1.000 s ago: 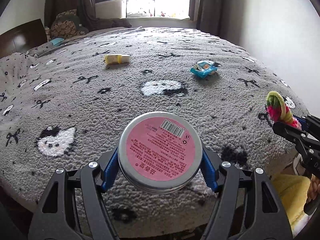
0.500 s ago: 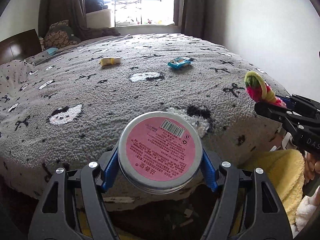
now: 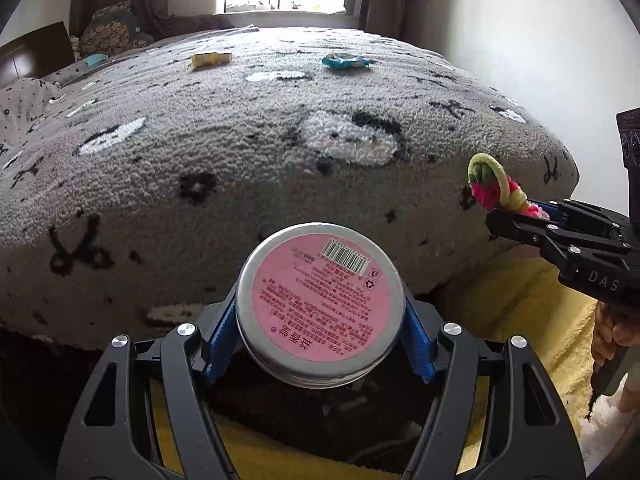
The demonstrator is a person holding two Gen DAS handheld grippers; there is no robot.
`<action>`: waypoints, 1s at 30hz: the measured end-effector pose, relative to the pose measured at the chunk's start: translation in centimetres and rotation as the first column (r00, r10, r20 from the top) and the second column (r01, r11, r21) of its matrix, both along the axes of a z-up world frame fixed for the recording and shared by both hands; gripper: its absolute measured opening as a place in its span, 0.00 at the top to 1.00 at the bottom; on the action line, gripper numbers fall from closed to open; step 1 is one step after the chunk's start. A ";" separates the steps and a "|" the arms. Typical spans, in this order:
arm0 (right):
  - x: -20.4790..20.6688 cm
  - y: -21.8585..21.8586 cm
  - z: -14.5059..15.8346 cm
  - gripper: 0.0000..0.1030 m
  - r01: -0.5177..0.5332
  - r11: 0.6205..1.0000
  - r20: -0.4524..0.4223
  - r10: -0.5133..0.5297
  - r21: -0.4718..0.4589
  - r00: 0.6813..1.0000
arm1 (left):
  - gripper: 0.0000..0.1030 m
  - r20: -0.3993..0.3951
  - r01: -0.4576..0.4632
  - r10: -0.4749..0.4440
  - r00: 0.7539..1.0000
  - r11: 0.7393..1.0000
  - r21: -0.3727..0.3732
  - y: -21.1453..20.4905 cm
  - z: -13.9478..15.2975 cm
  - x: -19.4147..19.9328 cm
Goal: Collect trash
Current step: 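Carry the tin and fuzzy toy with both tools down to the bin, then open both tools to drop the tin and toy into the bin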
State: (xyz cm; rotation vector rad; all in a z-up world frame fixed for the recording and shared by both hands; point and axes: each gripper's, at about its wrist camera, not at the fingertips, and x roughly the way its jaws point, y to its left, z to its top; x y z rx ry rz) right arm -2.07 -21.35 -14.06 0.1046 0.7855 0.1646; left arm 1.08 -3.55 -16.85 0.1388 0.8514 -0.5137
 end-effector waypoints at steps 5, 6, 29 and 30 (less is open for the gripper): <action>-0.1 0.1 -2.5 0.67 0.003 1.000 -0.067 -0.003 0.000 0.998 | 0.36 -0.066 0.001 0.001 0.998 0.999 0.035 -0.2 -2.9 -0.4; 0.0 0.1 -3.0 0.67 0.003 1.000 -0.079 -0.003 -0.002 0.997 | 0.36 -0.082 0.004 0.000 0.997 0.999 0.037 -0.2 -3.5 -0.6; 1.9 1.5 -12.3 0.67 -0.027 0.999 -0.351 0.039 0.038 0.935 | 0.36 -0.358 0.052 0.007 0.934 0.987 0.154 -0.6 -14.8 0.2; 2.0 1.5 -12.7 0.67 -0.032 0.999 -0.370 0.046 0.042 0.928 | 0.36 -0.375 0.057 0.003 0.927 0.987 0.150 -0.7 -15.2 0.2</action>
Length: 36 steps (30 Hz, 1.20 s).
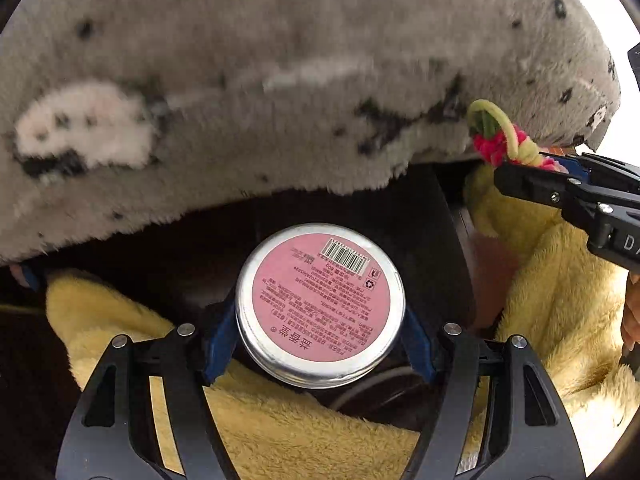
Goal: Collect trash
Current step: 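Open both tools to drop the tin and toy into the bin, then raise both open tools back over the bed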
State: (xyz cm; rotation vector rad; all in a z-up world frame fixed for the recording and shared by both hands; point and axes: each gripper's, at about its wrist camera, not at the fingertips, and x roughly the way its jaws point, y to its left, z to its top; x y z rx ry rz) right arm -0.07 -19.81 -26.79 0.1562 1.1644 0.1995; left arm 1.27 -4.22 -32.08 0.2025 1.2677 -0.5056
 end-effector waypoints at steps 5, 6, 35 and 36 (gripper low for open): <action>0.5 0.4 -1.6 0.66 -0.016 1.000 -0.066 0.017 0.011 0.998 | 0.36 -0.063 0.023 -0.023 0.998 1.000 -0.005 -0.4 -1.7 0.0; 0.5 0.5 -1.8 0.66 -0.021 1.000 -0.074 0.021 0.014 0.997 | 0.36 -0.069 0.026 -0.026 0.997 1.000 -0.005 -0.5 -1.9 0.0; 0.4 -2.0 1.8 0.09 0.109 0.994 0.043 -0.109 -0.001 0.993 | 0.08 0.084 -0.038 0.038 0.996 0.999 0.007 1.9 3.6 0.0; 0.3 -2.1 2.4 0.09 0.112 0.994 0.056 -0.111 0.001 0.992 | 0.08 0.101 -0.044 0.044 0.994 0.999 0.002 2.1 4.3 -0.1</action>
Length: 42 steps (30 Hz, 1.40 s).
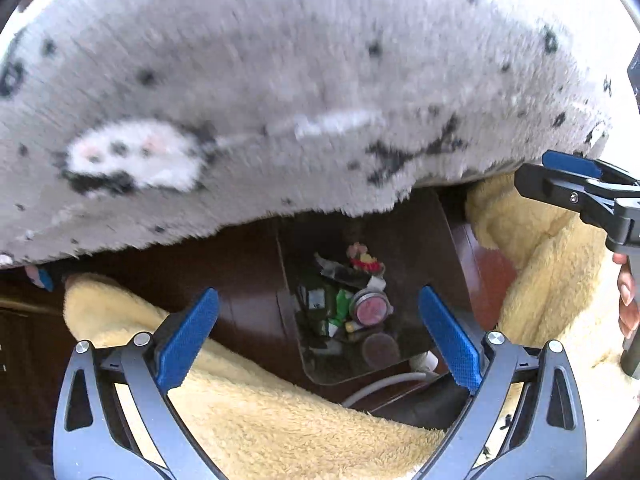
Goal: Collect trash
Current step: 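Raise both open tools back over the bed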
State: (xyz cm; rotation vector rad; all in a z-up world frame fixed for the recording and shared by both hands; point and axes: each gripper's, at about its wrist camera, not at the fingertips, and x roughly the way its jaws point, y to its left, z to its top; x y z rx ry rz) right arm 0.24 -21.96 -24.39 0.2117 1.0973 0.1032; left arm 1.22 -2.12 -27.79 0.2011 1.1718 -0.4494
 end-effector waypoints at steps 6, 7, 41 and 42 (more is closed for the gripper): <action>-0.8 -1.0 4.0 0.09 0.019 0.999 0.094 -0.015 -0.043 0.995 | 0.08 0.104 -0.033 0.036 0.994 0.999 -0.029 1.1 4.8 0.3; -0.8 -1.1 4.6 0.09 0.023 0.998 0.107 -0.017 -0.052 0.994 | 0.08 0.121 -0.034 0.038 0.992 0.999 -0.030 1.1 5.5 0.4; 19.7 -5.3 14.3 0.09 0.086 0.990 0.266 -0.054 -0.111 0.962 | 0.08 0.324 -0.125 0.128 0.937 0.992 -0.031 -0.2 15.4 18.7; 20.9 -5.4 14.2 0.09 0.090 0.993 0.254 -0.067 -0.078 0.965 | 0.08 0.324 -0.125 0.128 0.937 0.992 -0.030 -0.3 15.4 19.0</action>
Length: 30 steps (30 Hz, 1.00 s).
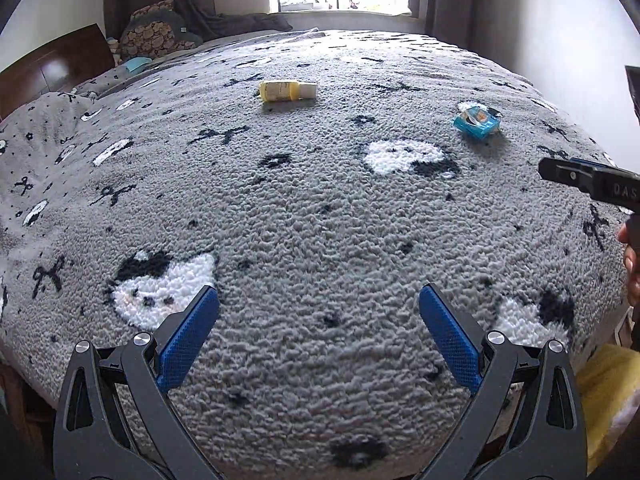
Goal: Collect trash
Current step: 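Raise both open tools back over the bed, then grasp the blue wrapper with the right tool while the left grasps the yellow bottle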
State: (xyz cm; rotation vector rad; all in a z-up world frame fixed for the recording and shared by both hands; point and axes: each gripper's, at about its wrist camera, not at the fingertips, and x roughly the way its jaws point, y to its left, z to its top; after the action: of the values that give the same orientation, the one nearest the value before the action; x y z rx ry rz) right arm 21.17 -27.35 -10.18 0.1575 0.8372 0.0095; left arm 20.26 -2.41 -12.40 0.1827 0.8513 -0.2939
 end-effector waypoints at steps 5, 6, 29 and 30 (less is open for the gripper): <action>4.4 0.2 -0.7 0.09 0.015 0.997 -0.047 -0.011 0.079 0.999 | 0.08 0.003 0.009 -0.009 1.000 1.000 -0.002 -0.4 0.1 1.3; 5.3 0.4 -0.8 0.09 0.017 0.996 -0.057 -0.012 0.084 0.998 | 0.08 0.004 0.010 -0.010 1.000 1.000 -0.003 -0.5 0.1 1.5; 13.6 0.3 -2.4 0.70 0.016 0.998 -0.100 -0.022 -0.059 0.995 | 0.08 0.069 -0.039 0.036 0.997 0.998 0.049 -2.9 1.6 16.8; 13.6 0.1 -2.2 0.71 0.009 0.998 -0.091 -0.015 -0.063 0.996 | 0.08 0.069 -0.048 0.045 0.997 0.998 0.045 -3.0 1.5 17.9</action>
State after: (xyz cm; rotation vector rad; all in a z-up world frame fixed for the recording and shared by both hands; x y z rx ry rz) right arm 34.77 -27.23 -12.37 0.1045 0.9273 -0.0359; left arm 38.15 -5.43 -10.87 0.2155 0.7941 -0.2231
